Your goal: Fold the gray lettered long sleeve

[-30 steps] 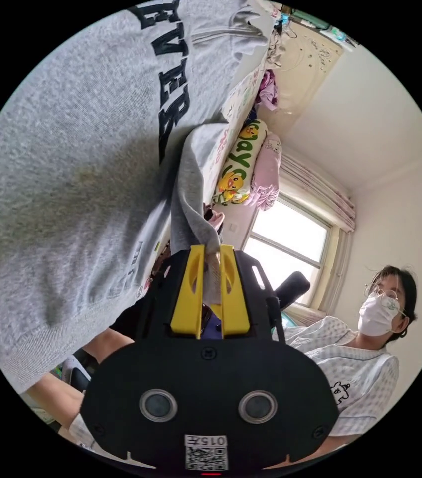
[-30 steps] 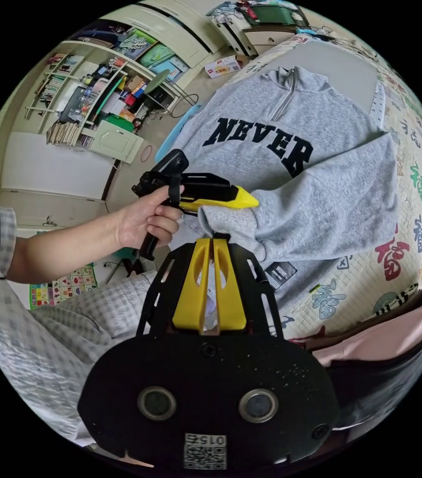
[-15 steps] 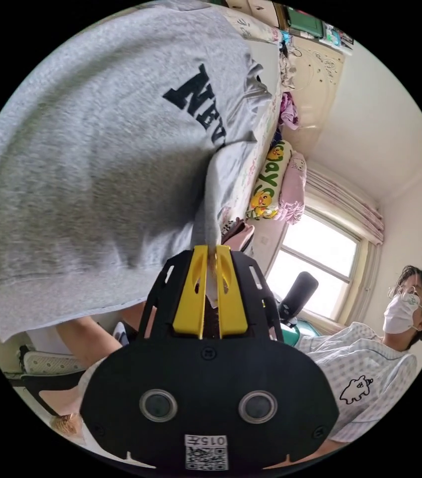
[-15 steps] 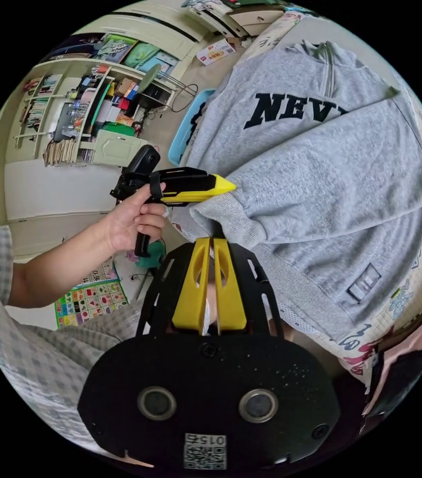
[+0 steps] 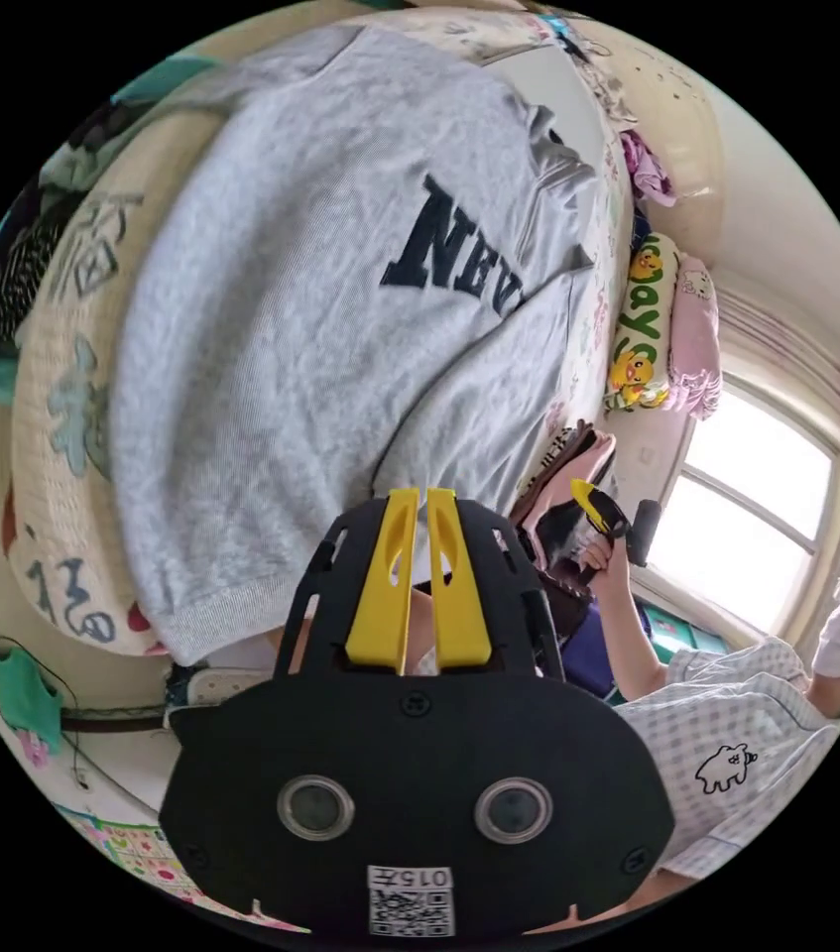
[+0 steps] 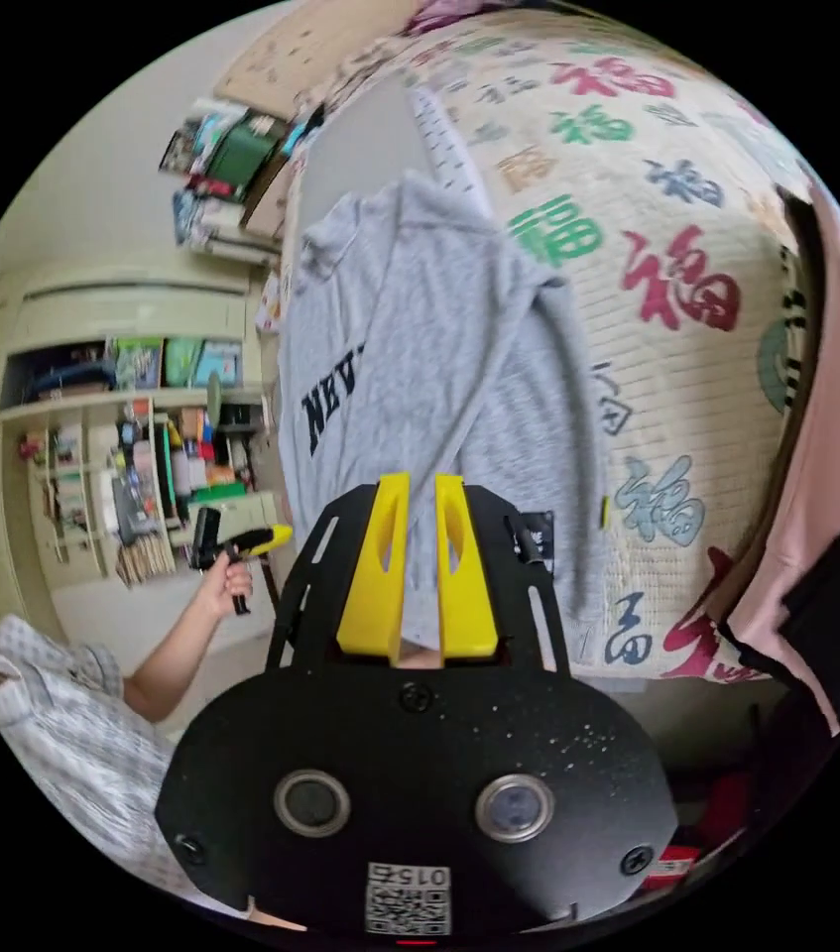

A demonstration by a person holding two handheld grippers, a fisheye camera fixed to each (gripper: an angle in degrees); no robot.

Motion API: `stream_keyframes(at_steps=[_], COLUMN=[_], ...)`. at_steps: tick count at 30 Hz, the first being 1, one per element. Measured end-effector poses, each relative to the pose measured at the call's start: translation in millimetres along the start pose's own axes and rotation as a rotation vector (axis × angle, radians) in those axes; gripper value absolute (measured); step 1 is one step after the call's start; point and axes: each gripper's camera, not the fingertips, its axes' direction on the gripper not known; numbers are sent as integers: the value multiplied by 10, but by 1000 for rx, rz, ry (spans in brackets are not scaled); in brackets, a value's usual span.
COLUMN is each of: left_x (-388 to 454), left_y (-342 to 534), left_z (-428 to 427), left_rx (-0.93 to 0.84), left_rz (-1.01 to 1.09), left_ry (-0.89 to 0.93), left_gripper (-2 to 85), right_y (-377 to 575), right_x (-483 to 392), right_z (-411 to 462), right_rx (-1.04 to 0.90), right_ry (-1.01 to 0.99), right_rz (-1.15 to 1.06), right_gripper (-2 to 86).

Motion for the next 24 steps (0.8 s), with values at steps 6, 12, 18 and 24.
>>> stream_keyframes(at_steps=[6,12,18,24], left_x=[1082,2026,2688,3283], left_y=[-1020,-2258,-2813,-2986], left_z=[486,1384,2072,2425], left_rx=[99,119,34,-5], left_rz=[199,274,347,464], left_ry=[26,-39,-141,-254], left_gripper=[73,92,58,-1], right_y=[-286,-501,-441,-220], right_x=[1162,1805,2281,2460], right_z=[-185,88,154,-59], right_rx=[140,94,41,44], right_ry=[-257,-333,-345,-351], right_rz=[169,216,303,240], right_gripper=[83,91,49,13])
